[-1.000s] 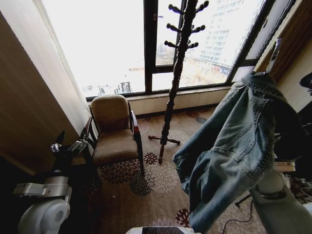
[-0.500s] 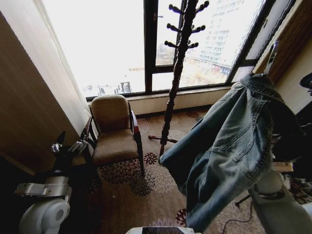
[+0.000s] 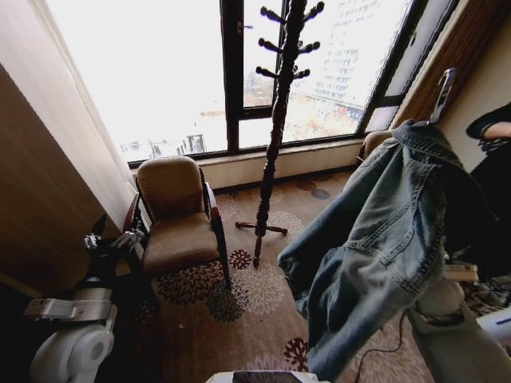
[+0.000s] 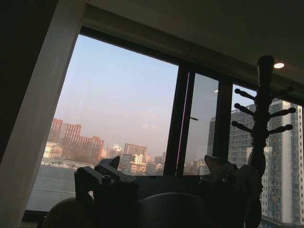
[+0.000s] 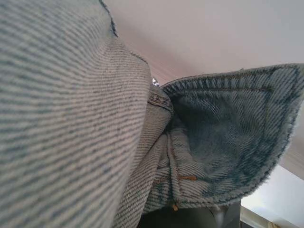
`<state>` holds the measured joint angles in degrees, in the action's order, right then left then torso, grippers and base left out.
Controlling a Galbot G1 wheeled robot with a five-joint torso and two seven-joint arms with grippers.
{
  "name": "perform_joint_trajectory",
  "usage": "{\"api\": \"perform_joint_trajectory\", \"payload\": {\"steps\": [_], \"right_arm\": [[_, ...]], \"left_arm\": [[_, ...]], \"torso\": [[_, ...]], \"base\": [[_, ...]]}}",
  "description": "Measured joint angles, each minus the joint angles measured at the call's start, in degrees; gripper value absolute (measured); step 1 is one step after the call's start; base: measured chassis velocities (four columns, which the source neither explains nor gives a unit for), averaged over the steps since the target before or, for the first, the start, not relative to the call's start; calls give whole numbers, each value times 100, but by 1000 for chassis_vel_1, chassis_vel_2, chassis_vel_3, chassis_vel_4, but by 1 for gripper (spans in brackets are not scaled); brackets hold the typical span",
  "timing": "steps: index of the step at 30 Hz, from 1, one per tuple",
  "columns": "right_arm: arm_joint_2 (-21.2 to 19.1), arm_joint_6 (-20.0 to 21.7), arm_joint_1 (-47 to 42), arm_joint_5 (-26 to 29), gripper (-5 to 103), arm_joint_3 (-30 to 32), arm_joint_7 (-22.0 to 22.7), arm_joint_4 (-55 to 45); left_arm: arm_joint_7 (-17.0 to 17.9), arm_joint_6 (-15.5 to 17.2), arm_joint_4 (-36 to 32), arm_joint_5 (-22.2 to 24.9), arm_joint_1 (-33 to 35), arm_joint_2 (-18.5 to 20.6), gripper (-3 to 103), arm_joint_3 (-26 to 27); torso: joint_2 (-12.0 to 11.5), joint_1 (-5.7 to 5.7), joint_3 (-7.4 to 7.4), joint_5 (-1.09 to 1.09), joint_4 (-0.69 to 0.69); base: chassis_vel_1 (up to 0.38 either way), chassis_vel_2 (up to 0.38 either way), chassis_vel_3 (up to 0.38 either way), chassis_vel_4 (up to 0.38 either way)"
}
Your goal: Pick up the clothes from the bed and hang them on the clothes hanger.
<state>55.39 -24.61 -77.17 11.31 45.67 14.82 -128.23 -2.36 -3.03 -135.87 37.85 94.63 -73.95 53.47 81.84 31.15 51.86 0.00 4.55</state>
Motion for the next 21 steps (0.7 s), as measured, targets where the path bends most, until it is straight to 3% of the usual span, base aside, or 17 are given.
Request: {"api": "perform_joint_trajectory", "payload": {"steps": [21], "right_arm": [[9,-56,59,-20,17,-114,-4,71]], "left_arm": [[59,-116,101,-194,-66,-79,100,6]], "torso": [[0,0,0,0,-3]], "base": [[0,0,0,0]]}}
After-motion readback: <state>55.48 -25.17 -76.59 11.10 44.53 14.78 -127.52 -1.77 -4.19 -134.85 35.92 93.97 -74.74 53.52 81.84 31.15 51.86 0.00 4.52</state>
